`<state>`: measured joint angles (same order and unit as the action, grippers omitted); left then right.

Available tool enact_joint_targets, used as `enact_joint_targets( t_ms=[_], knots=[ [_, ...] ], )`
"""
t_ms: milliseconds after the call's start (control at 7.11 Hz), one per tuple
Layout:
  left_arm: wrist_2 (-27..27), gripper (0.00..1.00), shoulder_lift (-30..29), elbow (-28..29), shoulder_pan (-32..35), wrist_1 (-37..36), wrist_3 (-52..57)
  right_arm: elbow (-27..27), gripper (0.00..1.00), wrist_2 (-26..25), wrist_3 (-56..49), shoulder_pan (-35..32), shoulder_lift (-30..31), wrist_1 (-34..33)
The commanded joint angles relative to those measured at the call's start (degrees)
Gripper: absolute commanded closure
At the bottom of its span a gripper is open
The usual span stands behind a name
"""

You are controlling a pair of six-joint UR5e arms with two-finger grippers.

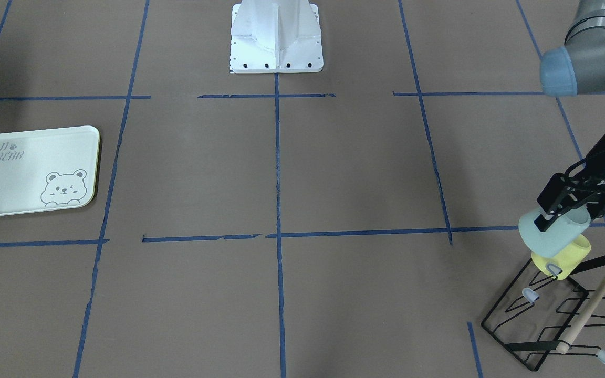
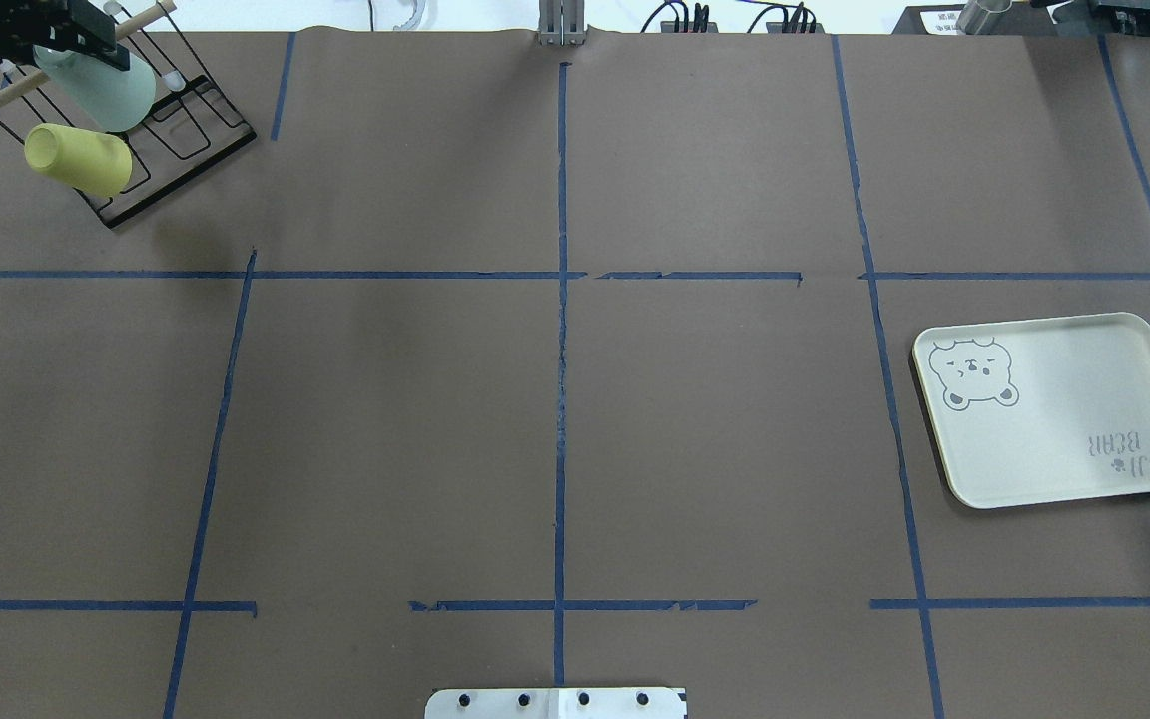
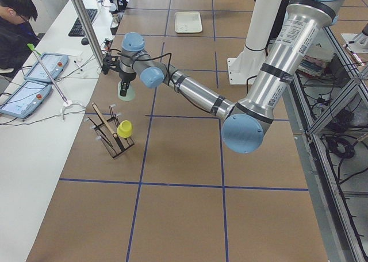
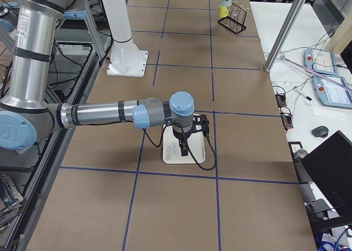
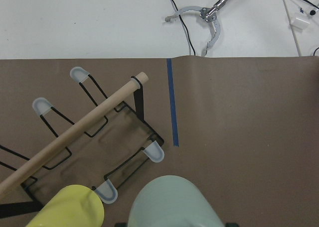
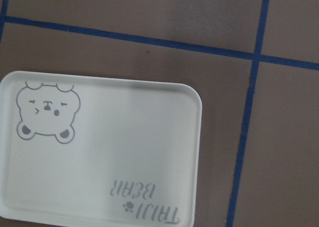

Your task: Left arm grabs green cup and hands to right arm on tray

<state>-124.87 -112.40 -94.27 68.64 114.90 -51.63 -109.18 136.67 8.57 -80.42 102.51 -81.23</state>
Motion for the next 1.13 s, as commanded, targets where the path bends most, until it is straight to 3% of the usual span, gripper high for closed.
enact_joint_targets(
  t_ms=[0,281,704,844,985],
  knots=[
    [0.1,0.72,5.2,-0.3,-3.5,14.7,-13.4,0.2,0.0,0.2,23.9,9.3,-0.5,18.5],
    [0.2,0.72,7.5,0.6,-6.7,26.6,-28.2,0.2,0.0,-1.1,44.3,15.5,-1.9,35.4],
    [1.4,0.72,7.6,0.7,-13.7,41.4,-48.7,0.3,0.0,-5.0,71.7,25.2,-8.5,52.5],
    [4.6,0.73,7.6,0.7,-18.0,47.4,-55.3,0.3,0.0,-8.3,81.6,28.5,-9.6,61.2],
    [7.8,0.79,7.5,0.8,-21.7,53.9,-60.1,0.3,0.0,-12.7,87.7,32.5,-10.0,68.1]
  ],
)
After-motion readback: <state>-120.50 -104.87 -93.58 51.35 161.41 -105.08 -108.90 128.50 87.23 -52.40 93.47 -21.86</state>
